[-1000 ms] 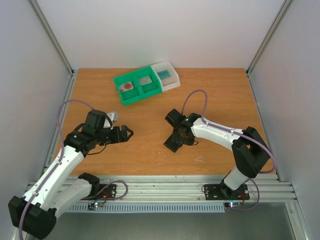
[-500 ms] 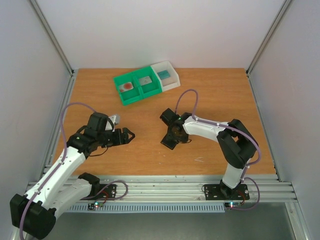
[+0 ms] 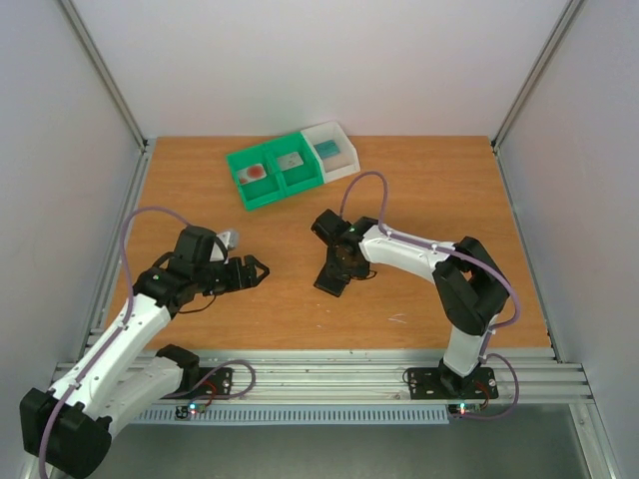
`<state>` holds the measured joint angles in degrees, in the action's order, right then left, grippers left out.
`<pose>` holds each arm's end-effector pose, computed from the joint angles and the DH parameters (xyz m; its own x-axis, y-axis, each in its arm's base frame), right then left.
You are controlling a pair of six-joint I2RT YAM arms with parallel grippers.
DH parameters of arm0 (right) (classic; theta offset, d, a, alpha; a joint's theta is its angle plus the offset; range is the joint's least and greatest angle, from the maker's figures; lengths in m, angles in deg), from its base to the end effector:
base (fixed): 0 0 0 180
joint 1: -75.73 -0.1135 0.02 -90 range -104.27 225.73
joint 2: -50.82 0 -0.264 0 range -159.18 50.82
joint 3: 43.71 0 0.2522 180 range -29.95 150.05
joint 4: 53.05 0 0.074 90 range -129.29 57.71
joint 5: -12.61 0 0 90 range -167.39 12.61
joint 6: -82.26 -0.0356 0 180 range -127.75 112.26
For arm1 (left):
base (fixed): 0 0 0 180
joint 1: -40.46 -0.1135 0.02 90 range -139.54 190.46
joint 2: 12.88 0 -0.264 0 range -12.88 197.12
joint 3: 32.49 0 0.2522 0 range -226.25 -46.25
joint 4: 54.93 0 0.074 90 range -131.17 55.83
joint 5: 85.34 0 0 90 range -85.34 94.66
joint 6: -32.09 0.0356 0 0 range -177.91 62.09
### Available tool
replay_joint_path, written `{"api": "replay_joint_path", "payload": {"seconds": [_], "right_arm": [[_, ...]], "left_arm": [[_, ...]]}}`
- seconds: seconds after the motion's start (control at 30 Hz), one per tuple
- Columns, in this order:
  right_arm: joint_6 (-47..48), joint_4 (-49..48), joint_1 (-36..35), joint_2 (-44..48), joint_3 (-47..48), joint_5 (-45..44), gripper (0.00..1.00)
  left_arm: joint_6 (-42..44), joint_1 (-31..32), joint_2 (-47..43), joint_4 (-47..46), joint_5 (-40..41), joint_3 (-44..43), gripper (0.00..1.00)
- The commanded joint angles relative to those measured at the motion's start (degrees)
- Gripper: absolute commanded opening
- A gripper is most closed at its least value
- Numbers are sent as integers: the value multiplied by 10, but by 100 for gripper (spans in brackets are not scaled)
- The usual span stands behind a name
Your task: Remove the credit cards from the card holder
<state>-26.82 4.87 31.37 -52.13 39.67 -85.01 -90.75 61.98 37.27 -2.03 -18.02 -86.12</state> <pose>0.2467 0.2347 0.1796 -0.8795 -0.4069 -0.2470 -0.4073 0.9118 -0.0515 0.1550 -0.0759 0.2503 -0.9037 -0.1815 -0.3877 0.0973 0.7950 -0.5988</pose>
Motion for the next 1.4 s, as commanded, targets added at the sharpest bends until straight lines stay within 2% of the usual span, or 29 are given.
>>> {"api": "replay_joint_path", "payload": {"seconds": [0.0, 0.33, 0.9, 1.37], "right_arm": [[-63, 62, -28, -3, 25, -22, 50], [-80, 101, -39, -57, 80, -85, 46], [-45, 97, -38, -105, 90, -88, 39], [-19, 77, -48, -91, 100, -70, 42]], "left_arm": [[-16, 2, -13, -29, 7, 12, 83], [-15, 3, -29, -12, 16, 12, 84], [-15, 3, -25, -18, 13, 25, 84], [-20, 3, -18, -24, 10, 25, 84]]}}
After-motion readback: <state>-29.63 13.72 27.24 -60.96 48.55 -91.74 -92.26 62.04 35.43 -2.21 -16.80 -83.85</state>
